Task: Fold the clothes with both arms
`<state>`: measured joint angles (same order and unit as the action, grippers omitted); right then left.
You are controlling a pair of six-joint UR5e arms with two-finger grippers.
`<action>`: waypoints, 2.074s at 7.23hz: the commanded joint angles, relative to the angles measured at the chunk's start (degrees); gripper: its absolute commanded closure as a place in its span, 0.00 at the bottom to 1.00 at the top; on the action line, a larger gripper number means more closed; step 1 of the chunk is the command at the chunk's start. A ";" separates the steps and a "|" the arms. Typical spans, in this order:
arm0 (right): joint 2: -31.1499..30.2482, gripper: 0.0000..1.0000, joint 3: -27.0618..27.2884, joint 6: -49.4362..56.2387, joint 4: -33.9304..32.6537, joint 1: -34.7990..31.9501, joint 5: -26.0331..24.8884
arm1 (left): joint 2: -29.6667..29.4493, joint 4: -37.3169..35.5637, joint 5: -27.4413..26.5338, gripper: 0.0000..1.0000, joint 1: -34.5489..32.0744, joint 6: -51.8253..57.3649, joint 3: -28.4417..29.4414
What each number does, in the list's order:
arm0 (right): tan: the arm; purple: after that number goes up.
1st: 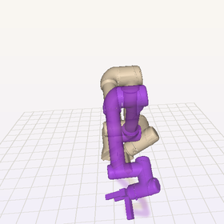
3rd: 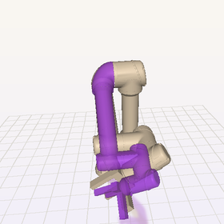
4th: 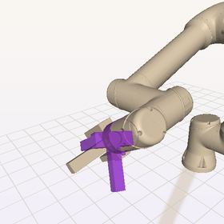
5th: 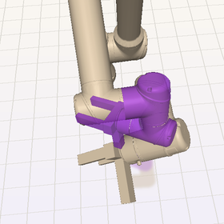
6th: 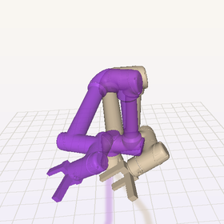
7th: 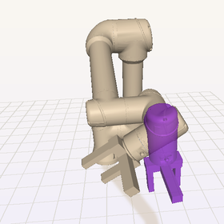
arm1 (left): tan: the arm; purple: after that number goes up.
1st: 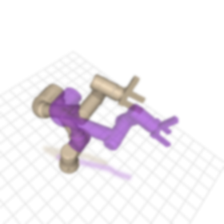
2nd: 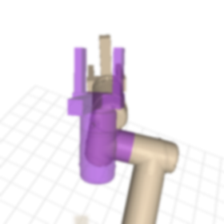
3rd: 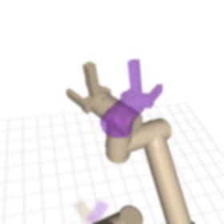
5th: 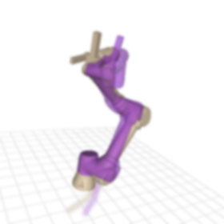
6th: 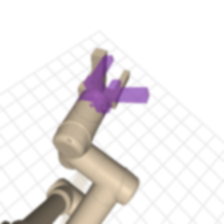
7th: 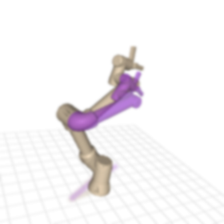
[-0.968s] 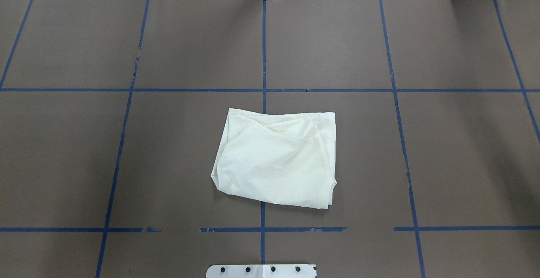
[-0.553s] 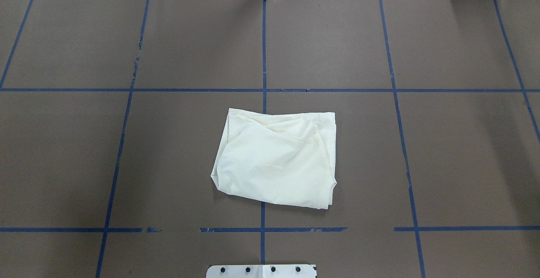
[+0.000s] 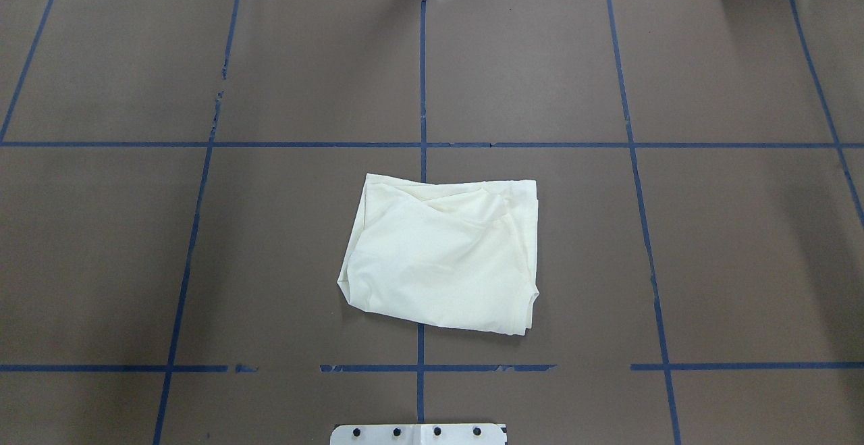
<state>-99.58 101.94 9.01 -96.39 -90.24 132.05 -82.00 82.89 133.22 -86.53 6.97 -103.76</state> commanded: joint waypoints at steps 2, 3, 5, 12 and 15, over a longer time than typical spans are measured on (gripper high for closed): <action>-2.00 0.00 0.19 0.92 0.23 -0.20 0.32 | -1.49 0.07 -0.15 0.00 -0.04 -0.11 1.45; -2.36 0.00 0.45 0.84 0.24 -0.20 0.49 | -1.84 1.91 -0.24 0.00 0.31 -0.28 5.37; -2.37 0.00 0.54 0.75 0.24 -0.20 0.58 | -1.40 4.12 0.38 0.00 0.05 -0.28 5.59; -1.84 0.00 0.63 0.75 0.32 -0.11 0.75 | -0.70 4.13 -0.24 0.00 -1.53 -0.37 3.49; -1.84 0.00 0.63 0.84 0.32 -0.11 0.67 | -0.44 4.13 -0.32 0.00 -2.32 -0.37 4.18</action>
<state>-101.41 102.56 9.79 -96.07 -90.35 132.74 -82.51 87.02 132.96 -88.38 6.61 -99.78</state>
